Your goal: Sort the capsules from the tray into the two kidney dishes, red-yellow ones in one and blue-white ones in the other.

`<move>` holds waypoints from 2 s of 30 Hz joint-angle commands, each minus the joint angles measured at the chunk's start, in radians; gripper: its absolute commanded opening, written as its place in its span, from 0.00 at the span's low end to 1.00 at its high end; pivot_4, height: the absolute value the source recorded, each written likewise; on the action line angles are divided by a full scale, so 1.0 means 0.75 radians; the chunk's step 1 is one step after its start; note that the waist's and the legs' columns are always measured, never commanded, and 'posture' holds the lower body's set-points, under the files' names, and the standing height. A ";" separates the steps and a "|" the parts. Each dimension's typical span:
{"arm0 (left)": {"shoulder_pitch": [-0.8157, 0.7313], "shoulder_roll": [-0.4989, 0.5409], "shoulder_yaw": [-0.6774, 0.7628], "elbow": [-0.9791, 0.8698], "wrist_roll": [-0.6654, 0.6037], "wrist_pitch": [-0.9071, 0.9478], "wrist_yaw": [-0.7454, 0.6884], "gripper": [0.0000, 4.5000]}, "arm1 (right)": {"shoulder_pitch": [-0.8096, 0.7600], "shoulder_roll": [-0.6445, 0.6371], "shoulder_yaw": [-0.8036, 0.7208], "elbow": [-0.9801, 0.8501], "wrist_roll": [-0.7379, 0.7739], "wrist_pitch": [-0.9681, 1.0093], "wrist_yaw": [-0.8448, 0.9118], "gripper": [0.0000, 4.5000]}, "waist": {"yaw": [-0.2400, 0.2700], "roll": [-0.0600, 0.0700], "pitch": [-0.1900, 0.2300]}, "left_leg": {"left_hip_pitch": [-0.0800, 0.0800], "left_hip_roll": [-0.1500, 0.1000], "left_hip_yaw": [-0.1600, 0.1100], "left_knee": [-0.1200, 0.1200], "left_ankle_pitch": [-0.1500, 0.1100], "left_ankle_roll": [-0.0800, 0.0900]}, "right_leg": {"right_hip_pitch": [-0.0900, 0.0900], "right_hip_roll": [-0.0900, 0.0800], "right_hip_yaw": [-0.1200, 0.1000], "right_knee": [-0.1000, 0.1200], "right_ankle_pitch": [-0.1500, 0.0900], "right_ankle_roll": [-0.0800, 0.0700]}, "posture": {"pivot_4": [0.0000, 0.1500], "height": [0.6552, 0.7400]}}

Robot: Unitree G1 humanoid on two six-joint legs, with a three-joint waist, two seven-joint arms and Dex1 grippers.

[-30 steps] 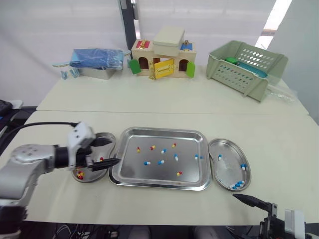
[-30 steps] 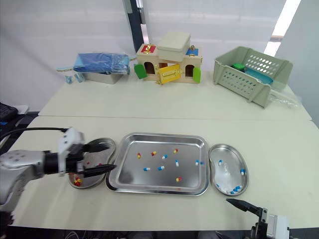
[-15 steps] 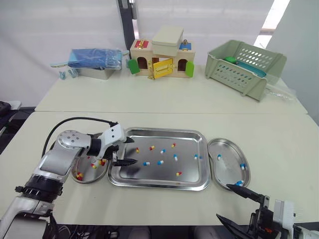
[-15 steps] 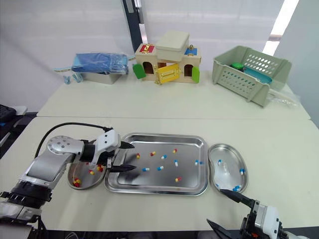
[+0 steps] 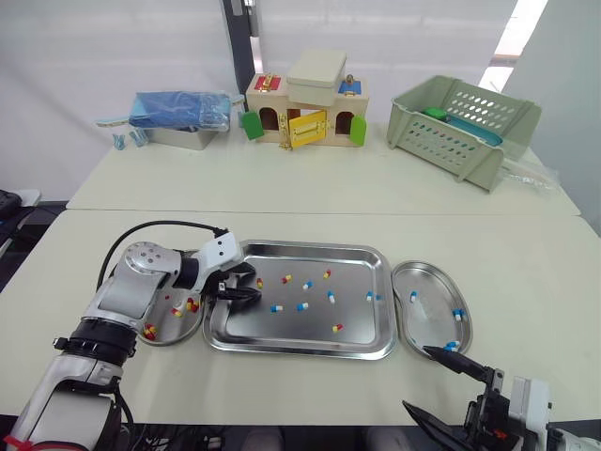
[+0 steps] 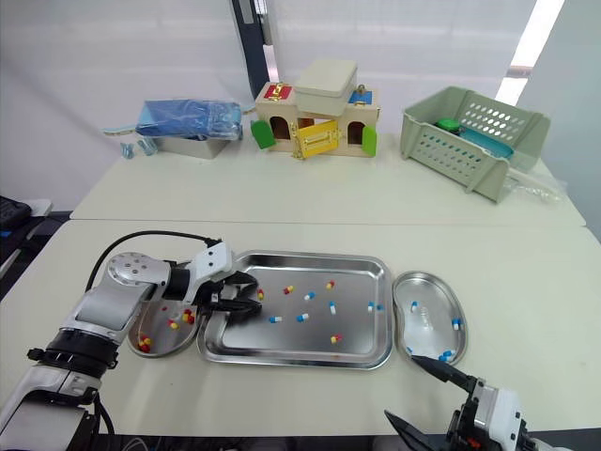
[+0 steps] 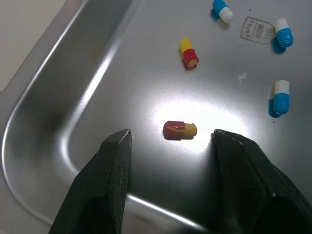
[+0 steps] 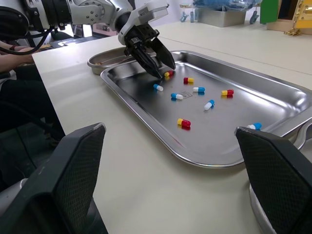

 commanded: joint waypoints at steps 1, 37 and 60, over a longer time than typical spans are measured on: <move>-0.025 -0.022 -0.013 0.019 0.021 -0.017 0.006 0.61 | 0.029 0.014 0.012 -0.040 -0.009 -0.037 -0.012 1.00 | 0.000 0.000 0.000 | 0.000 0.000 0.000 0.000 0.000 0.000 | 0.000 0.000 0.000 0.000 0.000 0.000 | 1.00 1.00; 0.226 0.228 0.307 -0.485 -0.200 0.420 0.006 0.08 | 0.003 -0.107 0.057 -0.031 0.010 -0.080 0.098 1.00 | -0.003 0.001 0.000 | 0.001 0.001 0.000 0.000 0.000 0.000 | 0.000 0.000 0.001 0.000 0.000 0.000 | 1.00 1.00; 0.690 0.326 0.660 -0.651 -0.284 0.567 0.292 0.22 | -0.177 -0.172 0.068 0.201 0.083 -0.086 0.302 1.00 | 0.001 -0.001 -0.001 | 0.001 0.001 0.000 0.000 0.000 0.000 | 0.000 0.000 0.000 0.000 0.000 0.000 | 1.00 1.00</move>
